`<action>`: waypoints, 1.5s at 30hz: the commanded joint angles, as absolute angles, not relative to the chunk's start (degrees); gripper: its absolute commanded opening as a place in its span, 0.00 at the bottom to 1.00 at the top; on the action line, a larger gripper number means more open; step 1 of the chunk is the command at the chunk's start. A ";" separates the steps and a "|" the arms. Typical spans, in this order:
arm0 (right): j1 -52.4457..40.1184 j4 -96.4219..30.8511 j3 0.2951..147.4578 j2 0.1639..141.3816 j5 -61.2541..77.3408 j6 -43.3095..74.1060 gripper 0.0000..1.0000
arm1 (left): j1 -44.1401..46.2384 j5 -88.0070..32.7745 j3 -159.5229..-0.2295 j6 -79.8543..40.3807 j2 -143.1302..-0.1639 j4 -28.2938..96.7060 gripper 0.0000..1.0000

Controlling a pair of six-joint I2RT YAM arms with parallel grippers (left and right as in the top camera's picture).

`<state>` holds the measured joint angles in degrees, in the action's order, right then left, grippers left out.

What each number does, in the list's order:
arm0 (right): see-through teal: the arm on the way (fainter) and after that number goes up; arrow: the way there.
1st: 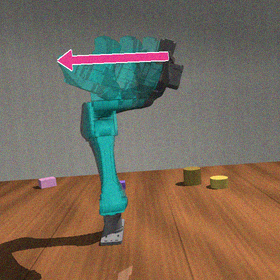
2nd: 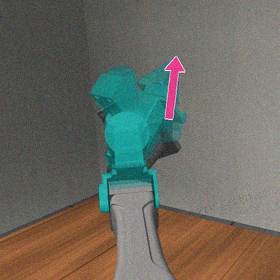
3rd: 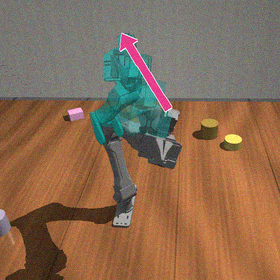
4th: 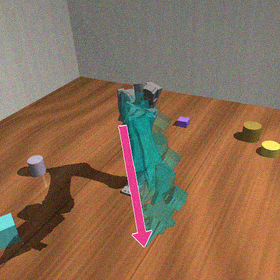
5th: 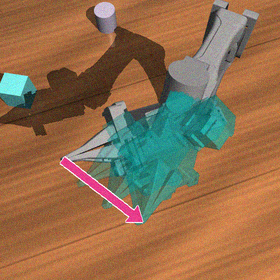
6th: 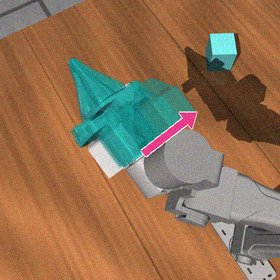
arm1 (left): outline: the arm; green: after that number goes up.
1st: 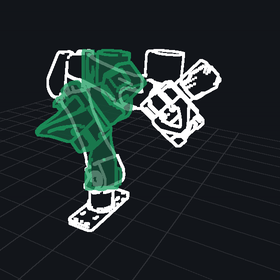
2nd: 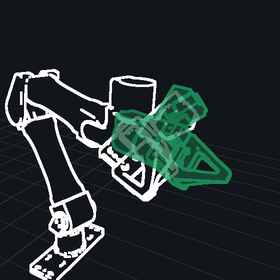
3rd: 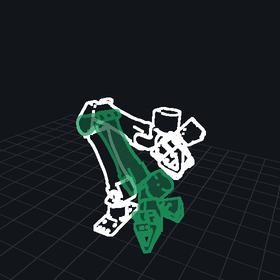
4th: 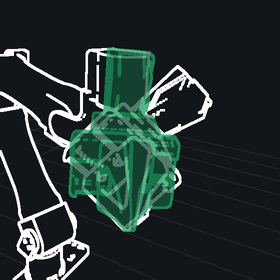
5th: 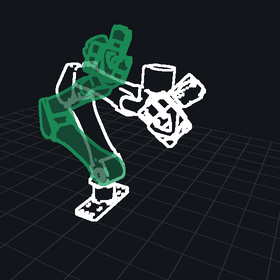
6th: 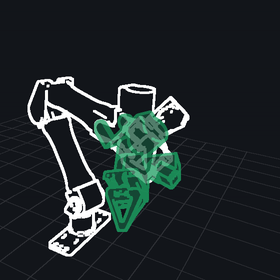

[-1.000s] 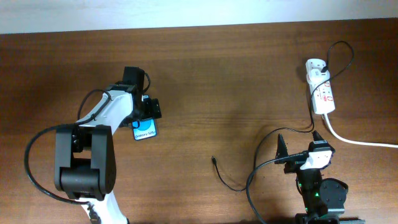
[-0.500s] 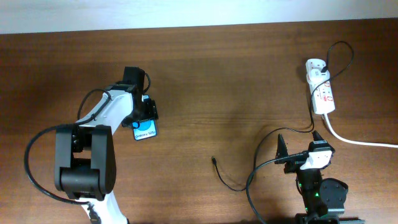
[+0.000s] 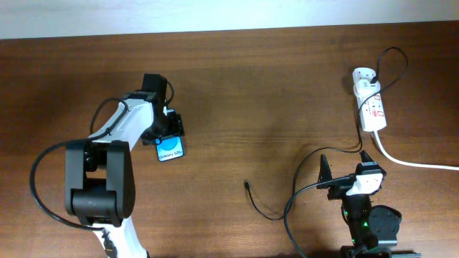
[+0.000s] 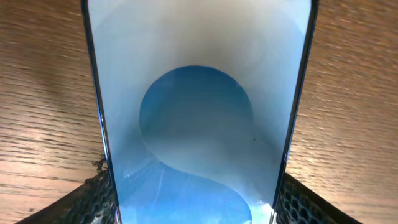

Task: Plug charger to phone and switch on socket
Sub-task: 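Lift the phone with the left gripper and tilt it upright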

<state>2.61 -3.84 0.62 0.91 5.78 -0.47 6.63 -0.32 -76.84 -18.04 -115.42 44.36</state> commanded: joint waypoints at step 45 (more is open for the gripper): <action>2.26 -4.12 0.32 0.73 5.50 -0.64 0.98 | 6.72 -47.31 -84.55 -18.41 -117.30 50.50 0.54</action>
